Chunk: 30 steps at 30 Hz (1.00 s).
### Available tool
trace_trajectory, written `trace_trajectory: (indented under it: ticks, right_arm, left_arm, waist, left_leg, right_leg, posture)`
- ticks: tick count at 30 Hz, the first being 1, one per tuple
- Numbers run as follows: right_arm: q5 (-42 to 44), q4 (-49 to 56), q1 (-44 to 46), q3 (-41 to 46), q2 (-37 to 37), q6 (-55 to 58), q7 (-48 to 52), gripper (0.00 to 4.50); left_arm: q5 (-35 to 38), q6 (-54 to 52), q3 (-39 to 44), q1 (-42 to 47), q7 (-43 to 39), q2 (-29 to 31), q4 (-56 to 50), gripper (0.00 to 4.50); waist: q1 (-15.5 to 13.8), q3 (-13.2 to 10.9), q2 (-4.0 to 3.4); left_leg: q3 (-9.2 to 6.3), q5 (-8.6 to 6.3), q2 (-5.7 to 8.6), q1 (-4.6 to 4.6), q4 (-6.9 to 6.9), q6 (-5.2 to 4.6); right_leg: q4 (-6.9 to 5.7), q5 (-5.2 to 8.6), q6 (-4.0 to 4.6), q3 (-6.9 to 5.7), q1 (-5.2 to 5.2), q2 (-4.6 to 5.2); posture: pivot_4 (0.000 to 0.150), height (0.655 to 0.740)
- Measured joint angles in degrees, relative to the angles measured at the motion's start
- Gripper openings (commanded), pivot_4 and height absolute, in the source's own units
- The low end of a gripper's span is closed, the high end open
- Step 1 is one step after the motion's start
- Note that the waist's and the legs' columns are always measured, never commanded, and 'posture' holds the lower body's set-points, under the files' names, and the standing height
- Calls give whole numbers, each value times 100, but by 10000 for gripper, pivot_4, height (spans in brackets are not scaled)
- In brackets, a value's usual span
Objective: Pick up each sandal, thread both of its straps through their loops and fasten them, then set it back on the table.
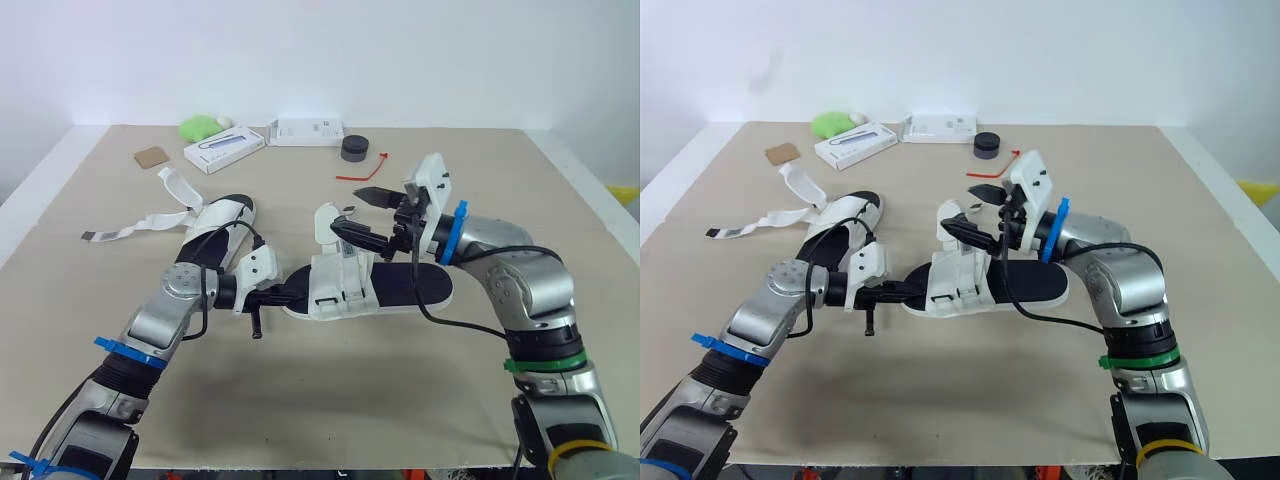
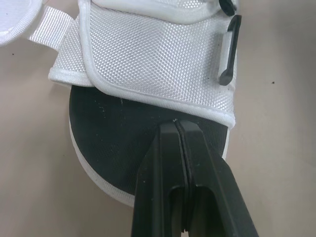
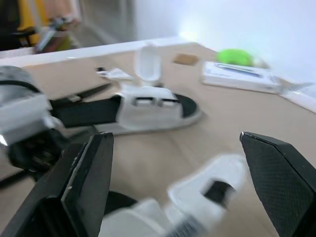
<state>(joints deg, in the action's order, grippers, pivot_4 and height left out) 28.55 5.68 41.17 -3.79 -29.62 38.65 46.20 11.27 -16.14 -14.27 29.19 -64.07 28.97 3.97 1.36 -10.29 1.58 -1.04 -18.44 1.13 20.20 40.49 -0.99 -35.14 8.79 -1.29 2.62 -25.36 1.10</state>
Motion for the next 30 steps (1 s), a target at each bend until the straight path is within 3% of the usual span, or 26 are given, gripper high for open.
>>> trace_trajectory:
  ticks: [4,9,18,21,27,28,30]
  right_arm:
    - [107,-734,450,-24,111,967,-130,43933]
    - [-211,-1571,707,-94,43,862,4,43933]
    - [-170,-1987,975,-72,137,1382,224,43933]
    - [-138,-2088,1046,-70,185,1602,259,35514]
    - [-148,-2182,1061,-71,191,1720,313,4637]
    - [-148,-2182,1061,-71,192,1722,317,1430]
    - [-152,-2185,1063,-71,193,1721,350,438]
  left_arm:
    - [-4,3,-3,5,7,-57,4,0]
    - [-7,4,-5,4,8,-66,1,0]
    - [-7,3,1,-4,41,-60,-8,0]
    - [-7,3,4,-11,44,-59,-17,0]
    - [-6,1,4,-37,75,-53,-58,0]
    - [-5,1,4,-39,78,-53,-59,0]
    - [-5,1,4,-44,87,-51,-64,0]
  waist:
    - [-2,0,0]
    - [-2,0,0]
    - [-2,0,0]
    - [-1,0,-1]
    - [-1,0,-1]
    - [-1,0,-1]
    - [-1,0,-1]
  left_leg:
    - [1,0,6,5,0,0]
    - [0,-2,9,10,-8,-2]
    - [-2,-2,8,10,-10,-2]
    - [-2,-2,8,10,-10,-2]
    - [-3,-3,8,10,-10,-2]
    - [-3,-3,8,10,-10,-2]
    - [-3,-3,8,10,-10,-2]
  right_leg:
    - [1,-2,1,-9,-2,17]
    - [4,-2,1,-15,-8,22]
    - [3,-2,1,-16,-9,22]
    - [3,-2,2,-17,-9,22]
    - [2,-2,1,-18,-9,23]
    - [2,-2,1,-18,-9,23]
    - [2,-2,2,-18,-9,23]
  posture:
    - [1500,7400]
    - [1500,7400]
    - [1500,7400]
    - [1500,7400]
    - [1500,7400]
    - [1500,7400]
    - [1500,7400]
